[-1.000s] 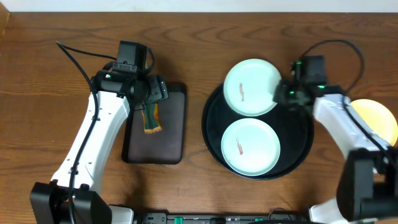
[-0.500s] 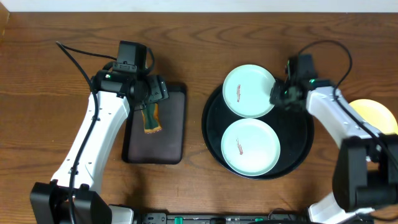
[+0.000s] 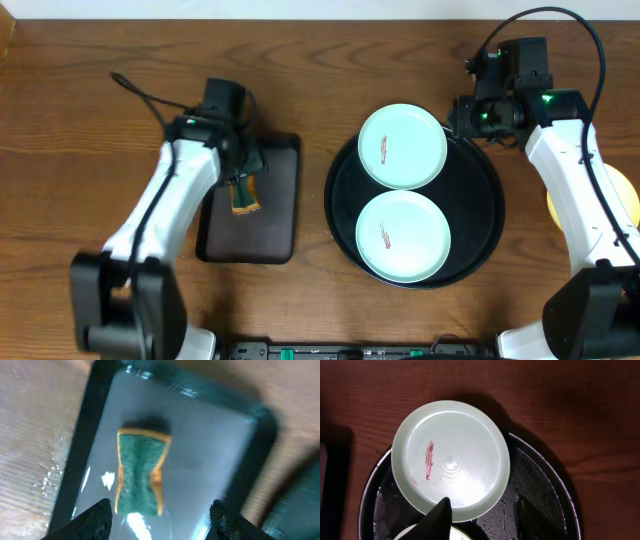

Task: Clean dirty plates on tray and stack at the side
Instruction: 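Grasp the sponge again with the left gripper and lift it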

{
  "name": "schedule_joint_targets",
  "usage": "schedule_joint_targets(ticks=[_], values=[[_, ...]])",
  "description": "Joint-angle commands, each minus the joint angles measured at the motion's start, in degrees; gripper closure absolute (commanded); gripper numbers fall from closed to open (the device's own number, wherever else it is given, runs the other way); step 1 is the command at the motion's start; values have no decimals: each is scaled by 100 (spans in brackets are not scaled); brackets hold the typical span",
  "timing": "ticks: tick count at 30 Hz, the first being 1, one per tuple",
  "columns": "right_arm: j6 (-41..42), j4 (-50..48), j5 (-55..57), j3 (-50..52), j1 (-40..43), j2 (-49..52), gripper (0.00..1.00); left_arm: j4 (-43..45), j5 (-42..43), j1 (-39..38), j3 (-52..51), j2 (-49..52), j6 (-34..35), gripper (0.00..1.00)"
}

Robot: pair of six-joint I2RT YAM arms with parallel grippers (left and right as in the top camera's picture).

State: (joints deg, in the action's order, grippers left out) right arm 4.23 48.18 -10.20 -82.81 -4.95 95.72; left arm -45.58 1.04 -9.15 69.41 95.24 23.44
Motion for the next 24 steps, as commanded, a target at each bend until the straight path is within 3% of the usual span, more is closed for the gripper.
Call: schedule_joint_targets(ticks=[1,9,12,15,18,22,24], values=[[-85,-9,-83,-26,-2,17,60,243,-280,24,-181,627,131,40],[0,63,-83,-26,-2,17,59,1298,-426,17,-181,1561,127,70],[0,87,-83,-26,-2,17,59,1305,-286,17,-181,1641,127,91],[0,87,-83,-26,-2,17,60,1202,175,20,-177,1613,20,93],[0,83,-81,-26,-2,17,59,938,393,20,-90,1440,-160,92],[0,81,-81,-26,-2,17,59,599,391,20,15,1084,-240,52],[0,85,-79,-26,-2,17,60,461,391,20,15,955,-240,42]])
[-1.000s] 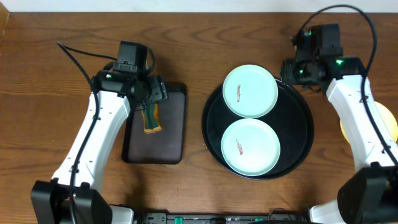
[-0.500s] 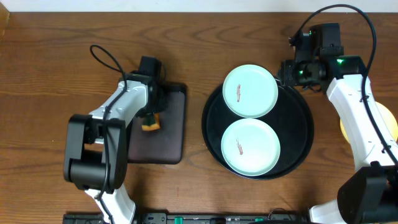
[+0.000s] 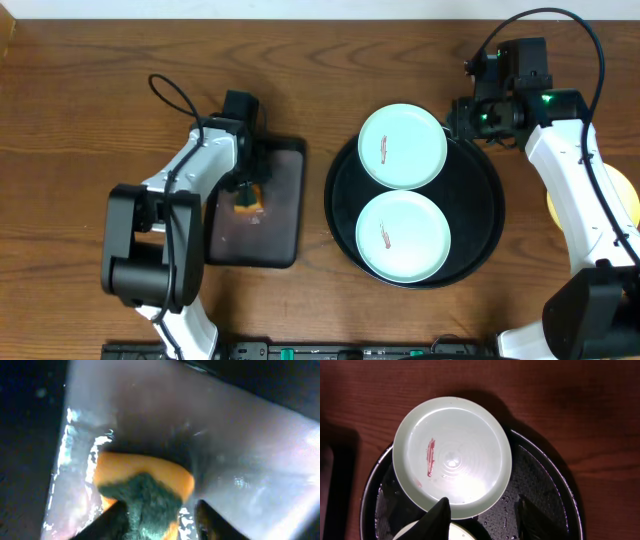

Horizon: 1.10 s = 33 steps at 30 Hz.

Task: Clean dirty plates on tray and stack at the side
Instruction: 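Grasp the sponge again with the left gripper and lift it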

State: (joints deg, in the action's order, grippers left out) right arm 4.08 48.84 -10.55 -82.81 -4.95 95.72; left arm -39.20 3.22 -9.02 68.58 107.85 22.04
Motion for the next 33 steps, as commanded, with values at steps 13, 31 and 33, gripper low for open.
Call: schedule_joint_targets(ticks=[13,31,33], values=[[17,-68,-46,-26,-2,17,57,-254,269,4,-966,-293,339,58],[17,-149,-46,-26,-2,17,57,-402,214,7,-175,-479,-57,58],[15,-146,-46,-26,-2,17,57,-234,35,4,-210,-444,-61,56]])
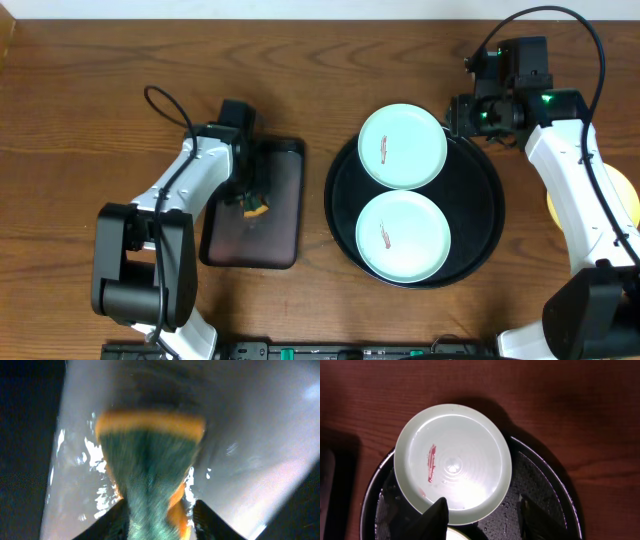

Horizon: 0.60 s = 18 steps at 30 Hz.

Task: Clean dirty plates on tray and stack at the side
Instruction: 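Grasp the sponge again with the left gripper and lift it, then carry the sponge with the left gripper to the back mint-green plate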

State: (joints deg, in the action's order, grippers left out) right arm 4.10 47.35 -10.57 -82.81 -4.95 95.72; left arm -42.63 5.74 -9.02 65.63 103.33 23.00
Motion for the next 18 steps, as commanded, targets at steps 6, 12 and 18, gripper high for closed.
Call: schedule_joint_targets(ticks=[6,12,18], values=[[13,-4,-37,-24,-2,17,56,608,-376,4,-313,160,-149,57],[13,-125,2,-20,-2,94,55,682,-232,7,-579,448,-129,81],[13,-238,118,11,0,249,55,354,114,7,-240,422,-133,93]])
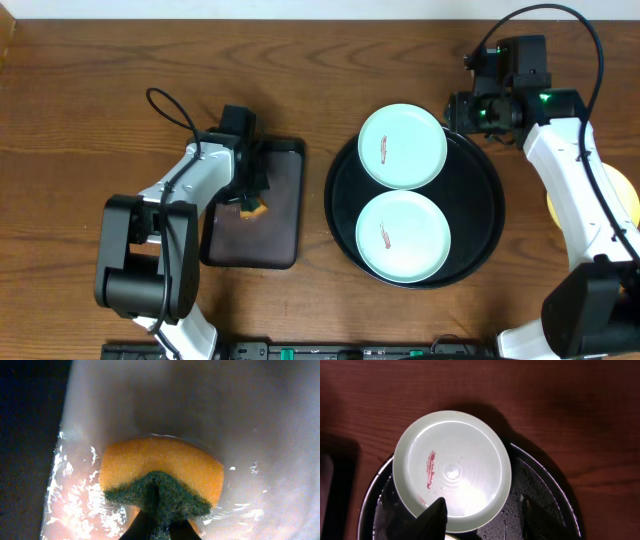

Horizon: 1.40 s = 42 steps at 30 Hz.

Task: Clean dirty plates on tray and stack at the side
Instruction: 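Carry the sponge with the left gripper to the back mint-green plate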

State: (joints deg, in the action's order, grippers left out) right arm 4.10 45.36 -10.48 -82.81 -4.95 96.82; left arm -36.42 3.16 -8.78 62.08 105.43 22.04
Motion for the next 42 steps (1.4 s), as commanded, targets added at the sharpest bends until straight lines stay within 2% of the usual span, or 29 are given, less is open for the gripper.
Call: schedule_joint_targets(ticks=[1,4,6,7,8,12,21,24,29,42], values=[[13,-68,179,11,0,184,57,-409,389,-17,258,203,-39,92],[13,-155,374,11,0,409,73,-1001,446,-31,935,170,-94,93],[11,-190,457,11,0,623,73,-1320,614,-31,1425,155,-186,92],[9,-212,514,11,11,868,68,-1589,831,-42,1967,151,-192,92],[9,-240,511,11,20,1005,68,-1661,949,-52,2223,151,-192,92],[-4,-319,387,11,42,1622,74,-1434,1403,-243,2979,151,-188,93],[-249,-236,450,11,59,2164,67,151,1373,-1187,2992,203,-409,93],[-249,-232,437,11,74,2310,75,621,1169,-1510,2992,308,-442,93],[-249,-229,184,11,74,2538,99,990,1075,-1943,2992,678,-420,92],[37,424,553,4,68,1801,99,1545,1078,-2763,2992,1700,365,92]])
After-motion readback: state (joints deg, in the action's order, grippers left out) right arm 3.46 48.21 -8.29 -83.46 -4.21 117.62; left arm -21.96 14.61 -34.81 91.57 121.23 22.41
